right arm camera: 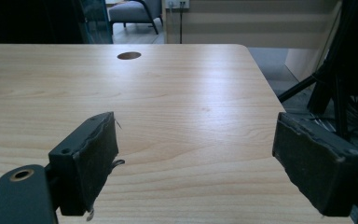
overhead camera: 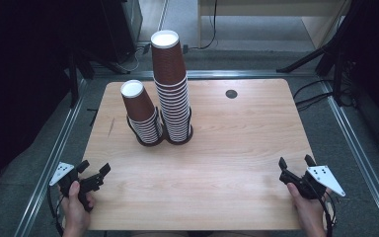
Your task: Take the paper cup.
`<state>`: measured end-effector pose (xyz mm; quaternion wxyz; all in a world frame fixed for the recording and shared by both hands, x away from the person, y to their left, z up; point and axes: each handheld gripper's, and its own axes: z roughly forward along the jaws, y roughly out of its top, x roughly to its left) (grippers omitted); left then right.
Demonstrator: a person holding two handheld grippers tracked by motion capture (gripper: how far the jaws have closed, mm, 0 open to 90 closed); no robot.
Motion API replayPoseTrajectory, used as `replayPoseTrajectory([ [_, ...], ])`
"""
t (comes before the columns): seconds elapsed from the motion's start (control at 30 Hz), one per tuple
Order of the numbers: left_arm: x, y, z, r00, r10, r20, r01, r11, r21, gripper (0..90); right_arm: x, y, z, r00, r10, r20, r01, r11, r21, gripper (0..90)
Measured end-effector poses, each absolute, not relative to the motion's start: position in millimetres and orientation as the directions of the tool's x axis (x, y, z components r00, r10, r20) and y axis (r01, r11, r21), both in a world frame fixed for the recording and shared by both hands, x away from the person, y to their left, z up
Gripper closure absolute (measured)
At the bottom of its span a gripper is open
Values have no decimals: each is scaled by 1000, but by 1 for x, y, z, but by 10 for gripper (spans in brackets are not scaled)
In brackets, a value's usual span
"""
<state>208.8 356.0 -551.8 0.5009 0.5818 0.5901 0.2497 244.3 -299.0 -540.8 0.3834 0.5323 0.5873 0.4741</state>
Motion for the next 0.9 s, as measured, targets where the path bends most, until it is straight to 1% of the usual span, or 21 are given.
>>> replayPoseTrajectory([
  [0.17,211,356,-552,175,937,-302,448,198,872,7,245,-303,-541,-127,987,101,274,-63,960,141],
  [0.33,211,355,-552,172,939,-299,450,195,871,8,246,-303,-541,-132,987,94,273,-55,960,141],
  [0.43,212,354,-552,169,942,-289,451,188,873,7,245,-302,-541,-113,989,95,270,-61,961,141],
  [0.5,213,353,-552,167,944,-285,453,183,873,7,245,-302,-541,-80,993,90,270,-65,961,141],
  [0.6,213,352,-552,173,947,-272,460,167,872,7,246,-302,-541,-101,991,89,276,-58,959,141],
  [0.77,215,352,-553,160,948,-276,464,175,868,8,246,-300,-540,-89,992,90,285,-61,957,141],
  [0.9,215,351,-553,158,950,-270,462,171,870,8,245,-298,-539,-102,992,72,288,-40,957,141],
])
